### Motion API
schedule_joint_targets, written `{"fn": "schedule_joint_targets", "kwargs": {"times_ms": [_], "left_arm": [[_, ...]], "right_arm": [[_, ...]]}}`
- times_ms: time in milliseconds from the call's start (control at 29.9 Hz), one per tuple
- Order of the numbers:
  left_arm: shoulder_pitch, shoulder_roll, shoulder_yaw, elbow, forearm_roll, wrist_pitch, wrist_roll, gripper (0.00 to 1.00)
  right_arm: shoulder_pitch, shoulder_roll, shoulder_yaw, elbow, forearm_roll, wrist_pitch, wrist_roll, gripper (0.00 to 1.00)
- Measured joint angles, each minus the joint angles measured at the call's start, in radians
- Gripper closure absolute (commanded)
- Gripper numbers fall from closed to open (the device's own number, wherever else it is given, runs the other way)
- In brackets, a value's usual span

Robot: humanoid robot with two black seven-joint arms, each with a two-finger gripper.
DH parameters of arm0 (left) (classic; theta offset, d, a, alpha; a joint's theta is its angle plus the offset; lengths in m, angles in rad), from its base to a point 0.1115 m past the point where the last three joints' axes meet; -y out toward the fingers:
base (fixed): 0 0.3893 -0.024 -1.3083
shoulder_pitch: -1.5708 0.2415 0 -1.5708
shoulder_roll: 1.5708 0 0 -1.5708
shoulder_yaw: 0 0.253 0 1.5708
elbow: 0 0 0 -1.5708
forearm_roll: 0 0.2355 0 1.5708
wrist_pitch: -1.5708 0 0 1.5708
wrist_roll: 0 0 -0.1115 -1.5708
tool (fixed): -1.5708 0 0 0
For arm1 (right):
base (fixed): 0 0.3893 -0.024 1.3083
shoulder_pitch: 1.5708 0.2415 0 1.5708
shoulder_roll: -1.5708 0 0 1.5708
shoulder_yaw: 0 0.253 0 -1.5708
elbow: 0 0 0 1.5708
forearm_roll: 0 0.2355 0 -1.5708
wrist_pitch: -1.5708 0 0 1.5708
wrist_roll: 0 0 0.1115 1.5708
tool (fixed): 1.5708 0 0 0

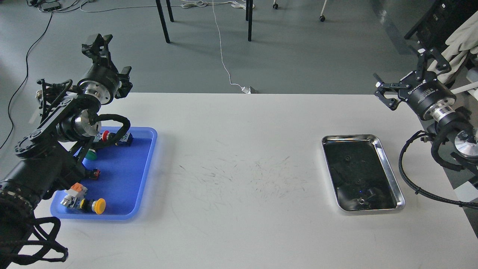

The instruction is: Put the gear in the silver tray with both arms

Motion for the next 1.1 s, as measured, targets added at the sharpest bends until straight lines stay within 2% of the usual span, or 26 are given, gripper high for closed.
{"fn": "schedule_joint_targets", "kwargs": {"times_ms": [501,702,902,1103], "left_arm": [[-0.005,-0.005,-0.001,-0.009,-0.035,-0.004,0.008,0.02],[-0.002,0.0,0.0,-0.006,-0.057,-0.063,0.012,0.02],[0.007,0.002,-0.001,0.004,-0.063,-0.084,0.008,0.02],[0.009,0.0,-0.002,0.005,-0.123,-0.104,0.0,0.02]], "right_arm": [[-0.068,-0.006,0.075,0.001,0.0,0.0,-0.003,0.01],[-0.07,0.008,0.094,-0.004,0.001,0.0,-0.015,0.01],[-0.082,0.051,0.105,-0.002,0.001,0.0,-0.041,0.01],[-0.085,0.056,0.114,0.0,0.015,0.0,-0.047,0.01]]}}
